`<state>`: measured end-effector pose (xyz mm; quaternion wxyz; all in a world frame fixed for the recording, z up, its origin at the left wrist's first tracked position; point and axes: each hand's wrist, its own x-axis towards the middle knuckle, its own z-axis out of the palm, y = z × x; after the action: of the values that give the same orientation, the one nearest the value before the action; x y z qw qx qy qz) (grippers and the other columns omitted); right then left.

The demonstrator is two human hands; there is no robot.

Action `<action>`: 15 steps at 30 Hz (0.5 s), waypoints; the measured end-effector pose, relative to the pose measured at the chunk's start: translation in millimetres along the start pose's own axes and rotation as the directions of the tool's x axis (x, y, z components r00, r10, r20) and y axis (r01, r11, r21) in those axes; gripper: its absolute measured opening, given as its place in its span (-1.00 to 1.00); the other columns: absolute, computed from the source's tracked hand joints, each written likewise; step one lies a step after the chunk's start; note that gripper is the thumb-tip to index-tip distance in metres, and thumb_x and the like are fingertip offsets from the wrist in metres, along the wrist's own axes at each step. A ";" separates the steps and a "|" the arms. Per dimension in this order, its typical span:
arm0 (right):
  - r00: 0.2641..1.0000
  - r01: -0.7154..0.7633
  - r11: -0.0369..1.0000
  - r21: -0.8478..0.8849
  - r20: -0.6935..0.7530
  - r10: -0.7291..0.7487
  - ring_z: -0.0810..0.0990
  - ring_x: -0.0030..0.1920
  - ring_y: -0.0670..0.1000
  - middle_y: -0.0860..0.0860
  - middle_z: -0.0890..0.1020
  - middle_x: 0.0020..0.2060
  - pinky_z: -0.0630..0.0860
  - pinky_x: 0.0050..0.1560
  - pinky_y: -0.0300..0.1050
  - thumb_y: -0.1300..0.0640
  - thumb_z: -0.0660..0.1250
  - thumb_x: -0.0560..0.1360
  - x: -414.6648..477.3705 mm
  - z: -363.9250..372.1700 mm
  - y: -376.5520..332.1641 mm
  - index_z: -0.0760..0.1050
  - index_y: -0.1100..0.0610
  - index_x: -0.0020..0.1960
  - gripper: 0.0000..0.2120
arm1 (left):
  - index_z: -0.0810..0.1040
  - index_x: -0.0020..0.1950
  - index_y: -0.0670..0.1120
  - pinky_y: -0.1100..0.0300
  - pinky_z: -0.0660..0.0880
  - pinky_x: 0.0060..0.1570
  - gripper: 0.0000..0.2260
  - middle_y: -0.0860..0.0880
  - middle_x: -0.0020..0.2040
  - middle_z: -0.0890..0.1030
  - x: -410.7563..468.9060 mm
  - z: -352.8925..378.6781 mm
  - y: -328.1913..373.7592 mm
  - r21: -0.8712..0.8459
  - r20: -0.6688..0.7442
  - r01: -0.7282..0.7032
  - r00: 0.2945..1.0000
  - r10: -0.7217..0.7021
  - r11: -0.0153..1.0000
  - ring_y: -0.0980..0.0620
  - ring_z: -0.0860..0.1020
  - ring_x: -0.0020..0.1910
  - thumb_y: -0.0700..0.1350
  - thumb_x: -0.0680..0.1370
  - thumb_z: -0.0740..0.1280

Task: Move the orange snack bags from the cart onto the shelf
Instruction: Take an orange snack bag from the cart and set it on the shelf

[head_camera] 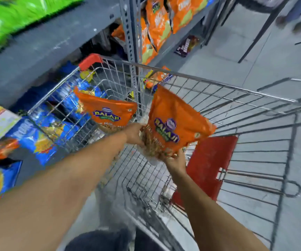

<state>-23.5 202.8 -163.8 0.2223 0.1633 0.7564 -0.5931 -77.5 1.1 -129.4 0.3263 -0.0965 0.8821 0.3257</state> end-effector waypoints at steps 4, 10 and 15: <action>0.996 0.067 0.991 0.117 0.049 -0.073 0.63 -0.08 -0.01 0.01 0.66 -0.10 0.54 -0.10 -0.12 0.11 0.49 0.13 -38.7 -25.2 -62.8 0.54 0.09 0.06 -0.51 | 0.36 0.37 -0.16 -0.09 0.40 0.35 -0.21 -0.16 0.35 0.48 -70.6 -37.6 25.7 -0.313 -0.106 -0.085 0.993 0.054 0.946 -0.14 0.44 0.33 -0.16 0.21 0.61; 0.880 0.362 0.908 0.209 0.246 -0.407 0.66 -0.30 -0.08 -0.03 0.70 -0.15 0.54 -0.42 -0.22 0.12 0.53 0.17 -105.7 -34.0 -204.1 0.51 0.01 0.05 -0.54 | 0.42 0.23 0.03 0.09 0.51 0.19 -0.21 0.01 0.17 0.59 -196.0 -117.3 57.9 -0.492 -0.425 -0.308 0.901 0.084 0.814 0.01 0.55 0.20 0.02 0.07 0.65; 0.681 0.608 0.749 0.262 0.313 -0.662 0.46 -0.17 0.01 0.22 0.58 -0.21 0.39 -0.24 -0.08 0.24 0.52 0.25 -164.6 3.1 -319.9 0.50 0.17 0.10 -0.56 | 0.43 0.31 -0.12 0.04 0.44 0.32 -0.24 -0.03 0.23 0.56 -309.7 -193.4 72.5 -0.346 -0.753 -0.494 0.654 0.078 0.798 0.02 0.50 0.25 -0.19 0.17 0.64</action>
<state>-46.9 124.7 186.6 0.1350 -0.2153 0.6637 -0.7035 33.6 -79.6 216.6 -0.1340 -0.1518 0.8173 0.5395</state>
